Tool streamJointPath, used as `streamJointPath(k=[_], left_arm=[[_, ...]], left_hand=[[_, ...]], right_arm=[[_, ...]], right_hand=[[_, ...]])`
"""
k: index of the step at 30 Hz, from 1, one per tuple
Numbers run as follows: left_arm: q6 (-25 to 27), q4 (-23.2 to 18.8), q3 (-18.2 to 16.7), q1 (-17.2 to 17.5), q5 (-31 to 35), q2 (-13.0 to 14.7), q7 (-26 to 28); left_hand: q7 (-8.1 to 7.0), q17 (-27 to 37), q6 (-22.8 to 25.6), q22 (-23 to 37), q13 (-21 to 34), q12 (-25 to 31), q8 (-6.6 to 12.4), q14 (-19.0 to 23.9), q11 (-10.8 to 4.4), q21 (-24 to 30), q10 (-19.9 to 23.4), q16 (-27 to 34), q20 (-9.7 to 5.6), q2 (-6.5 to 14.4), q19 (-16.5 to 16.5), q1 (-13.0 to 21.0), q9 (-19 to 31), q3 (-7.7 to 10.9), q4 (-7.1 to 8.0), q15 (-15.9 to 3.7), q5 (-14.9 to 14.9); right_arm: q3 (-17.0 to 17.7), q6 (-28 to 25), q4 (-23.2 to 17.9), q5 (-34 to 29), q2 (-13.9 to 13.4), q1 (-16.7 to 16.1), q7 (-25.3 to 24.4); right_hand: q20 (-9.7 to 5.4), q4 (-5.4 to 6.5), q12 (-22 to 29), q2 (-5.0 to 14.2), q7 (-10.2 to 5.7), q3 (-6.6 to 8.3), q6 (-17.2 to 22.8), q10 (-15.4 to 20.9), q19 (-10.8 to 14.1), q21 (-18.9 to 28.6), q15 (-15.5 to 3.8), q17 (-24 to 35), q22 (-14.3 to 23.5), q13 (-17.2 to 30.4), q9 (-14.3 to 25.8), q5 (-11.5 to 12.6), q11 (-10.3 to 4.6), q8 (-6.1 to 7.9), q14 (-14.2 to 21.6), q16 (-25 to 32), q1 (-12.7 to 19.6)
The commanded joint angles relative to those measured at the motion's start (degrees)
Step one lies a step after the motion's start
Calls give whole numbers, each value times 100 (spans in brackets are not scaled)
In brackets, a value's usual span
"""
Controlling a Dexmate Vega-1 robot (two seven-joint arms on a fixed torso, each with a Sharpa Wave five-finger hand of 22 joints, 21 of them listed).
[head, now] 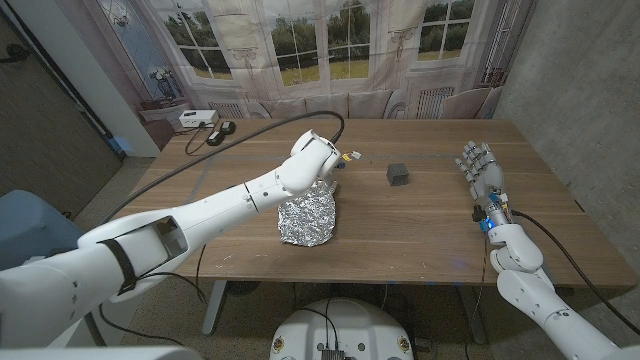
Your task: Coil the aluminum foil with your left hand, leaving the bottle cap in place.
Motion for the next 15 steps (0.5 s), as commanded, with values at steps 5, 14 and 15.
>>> streamJointPath(k=[5, 14, 15], left_arm=[[-540, 519, 30, -22, -78, -270, 136], [-658, 745, 161, -122, -158, -332, 212], [-651, 753, 165, -127, -171, -335, 217]], left_hand=[[-31, 10, -11, 20, 26, 16, 1, -82, -41, -25, -58, 28, 21, 138, -55, 110, 17, -28, -4, -39, -7], [-24, 3, 158, 20, 26, 56, 54, -16, -67, -6, 18, 66, -1, 233, 41, 217, 25, -33, -4, -77, -23], [-25, 2, 163, 20, 26, 56, 55, -15, -69, -6, 16, 66, -2, 234, 41, 221, 25, -34, -4, -77, -24]], right_arm=[[9, -17, 71, 2, 29, 26, -47], [-3, -25, 111, -22, 50, 52, -85], [-5, -24, 113, -25, 51, 55, -86]], right_hand=[[36, -6, 14, 14, -14, -17, 45, 44, 42, 27, -1, 19, 8, 33, 31, 12, -8, 23, 46, 27, -4], [40, -7, 15, 16, -17, -18, 47, 50, 41, 26, 2, 19, 8, 33, 31, 13, -6, 23, 47, 26, -4], [40, -7, 15, 16, -18, -19, 48, 51, 41, 26, 2, 19, 8, 33, 31, 13, -6, 23, 45, 25, -4]])
